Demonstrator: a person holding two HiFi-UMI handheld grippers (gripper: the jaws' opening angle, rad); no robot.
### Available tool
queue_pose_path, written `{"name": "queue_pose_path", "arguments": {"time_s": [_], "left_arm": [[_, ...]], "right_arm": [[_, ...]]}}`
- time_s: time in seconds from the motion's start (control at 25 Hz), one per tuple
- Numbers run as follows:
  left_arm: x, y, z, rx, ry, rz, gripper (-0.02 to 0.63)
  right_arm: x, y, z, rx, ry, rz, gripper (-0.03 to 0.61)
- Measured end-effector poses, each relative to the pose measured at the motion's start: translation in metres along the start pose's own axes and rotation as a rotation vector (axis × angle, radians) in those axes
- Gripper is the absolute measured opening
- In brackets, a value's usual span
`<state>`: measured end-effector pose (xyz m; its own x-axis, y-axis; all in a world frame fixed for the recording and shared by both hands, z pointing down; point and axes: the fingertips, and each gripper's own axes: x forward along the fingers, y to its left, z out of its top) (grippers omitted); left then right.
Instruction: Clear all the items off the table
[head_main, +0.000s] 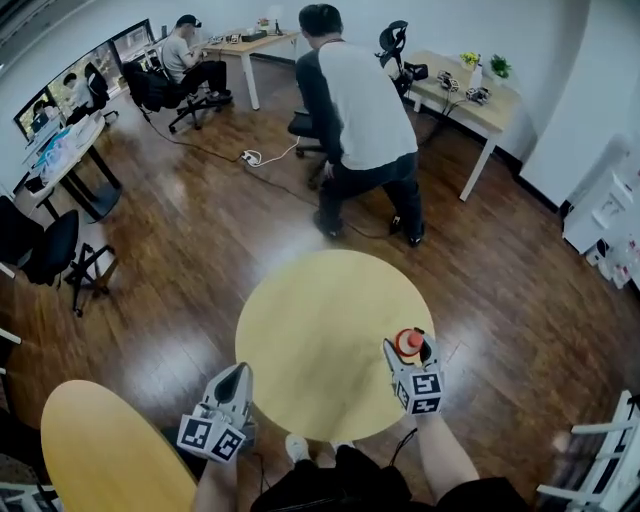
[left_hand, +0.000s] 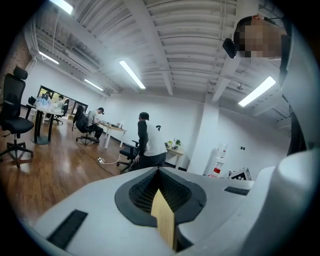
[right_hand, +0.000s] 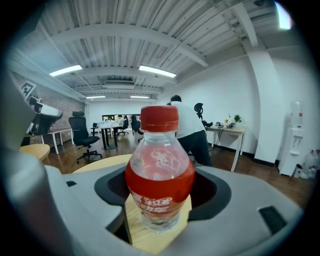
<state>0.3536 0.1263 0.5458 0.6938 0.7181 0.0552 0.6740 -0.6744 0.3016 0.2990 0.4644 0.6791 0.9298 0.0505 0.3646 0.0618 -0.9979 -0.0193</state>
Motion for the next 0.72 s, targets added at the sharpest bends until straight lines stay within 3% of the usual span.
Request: {"name": "queue_pose_path", "arguments": {"time_s": [0.2, 0.32, 0.72], "left_arm": [[-0.005, 0.001, -0.013, -0.012, 0.047, -0.003, -0.008], [-0.004, -0.002, -0.014, -0.006, 0.064, -0.005, -0.008], [-0.009, -0.016, -0.004, 0.019, 0.050, -0.038, -0.008]], "right_arm": [[0.001, 0.001, -0.020, 0.041, 0.026, -0.026, 0.325], [-0.001, 0.008, -0.035, 0.010, 0.051, -0.013, 0.328], [0.004, 0.006, -0.050, 0.039, 0.095, -0.003, 0.349]]}}
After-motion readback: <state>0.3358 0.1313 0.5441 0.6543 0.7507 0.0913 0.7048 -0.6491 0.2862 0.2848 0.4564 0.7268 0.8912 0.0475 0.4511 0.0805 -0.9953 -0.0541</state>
